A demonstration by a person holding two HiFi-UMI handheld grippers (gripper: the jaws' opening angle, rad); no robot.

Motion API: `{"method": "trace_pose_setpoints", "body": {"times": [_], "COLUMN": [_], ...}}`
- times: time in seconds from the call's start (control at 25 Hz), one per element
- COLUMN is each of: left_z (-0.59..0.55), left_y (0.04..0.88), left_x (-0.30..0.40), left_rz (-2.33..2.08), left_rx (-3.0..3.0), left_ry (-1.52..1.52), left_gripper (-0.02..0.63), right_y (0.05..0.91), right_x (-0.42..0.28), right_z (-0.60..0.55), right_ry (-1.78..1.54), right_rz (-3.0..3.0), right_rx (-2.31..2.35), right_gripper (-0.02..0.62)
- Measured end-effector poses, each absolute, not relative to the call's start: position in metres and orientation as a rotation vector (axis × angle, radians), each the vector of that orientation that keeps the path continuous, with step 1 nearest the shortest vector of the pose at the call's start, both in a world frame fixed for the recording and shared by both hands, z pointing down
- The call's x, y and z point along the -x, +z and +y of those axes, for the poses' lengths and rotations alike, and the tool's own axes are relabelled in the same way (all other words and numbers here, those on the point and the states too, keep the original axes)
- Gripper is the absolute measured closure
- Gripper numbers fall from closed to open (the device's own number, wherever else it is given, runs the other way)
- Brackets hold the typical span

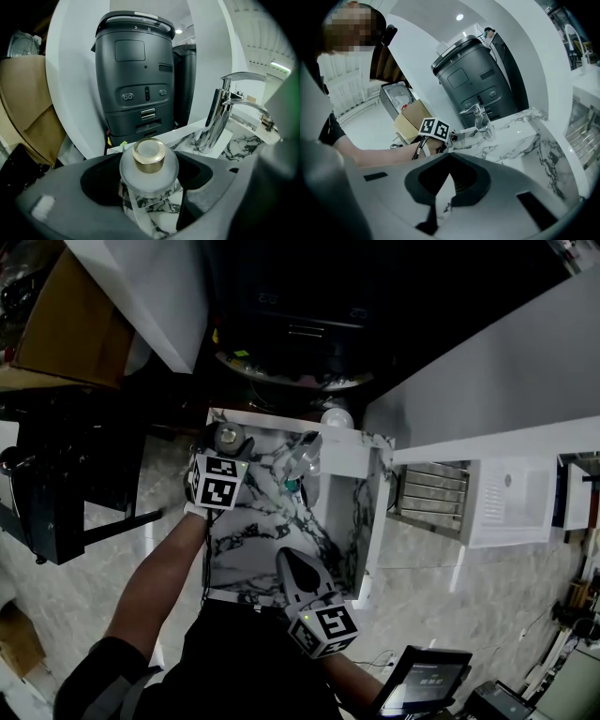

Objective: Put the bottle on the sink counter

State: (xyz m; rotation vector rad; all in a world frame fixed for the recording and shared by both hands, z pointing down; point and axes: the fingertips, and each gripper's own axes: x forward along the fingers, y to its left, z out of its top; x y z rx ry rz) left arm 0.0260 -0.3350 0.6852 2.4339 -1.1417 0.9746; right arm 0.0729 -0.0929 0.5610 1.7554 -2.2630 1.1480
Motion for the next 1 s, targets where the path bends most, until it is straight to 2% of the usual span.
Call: {"method": "trace_pose_setpoints", "body": {"times": [0.64, 1.0], "left_z": [-0.331, -0.31], "left_y": [0.689, 0.656], "left_x": [-0.022, -0.009], "left_rz": [-1.138, -1.197], "left_rx": [-2.407, -2.441], "left_ry": [1.033, 0.897], "left_gripper": [0.262, 0.262], "right_y": [0.553, 0.547], "right_x": [-0.069, -0.067], "right_z": [-0.082, -0.08], "right_ry": [1.163, 1.139], "right_rz": [-2.29, -2.315], "right_rx": [-1.756, -1.746], "right_gripper": [0.6, 0.6]}}
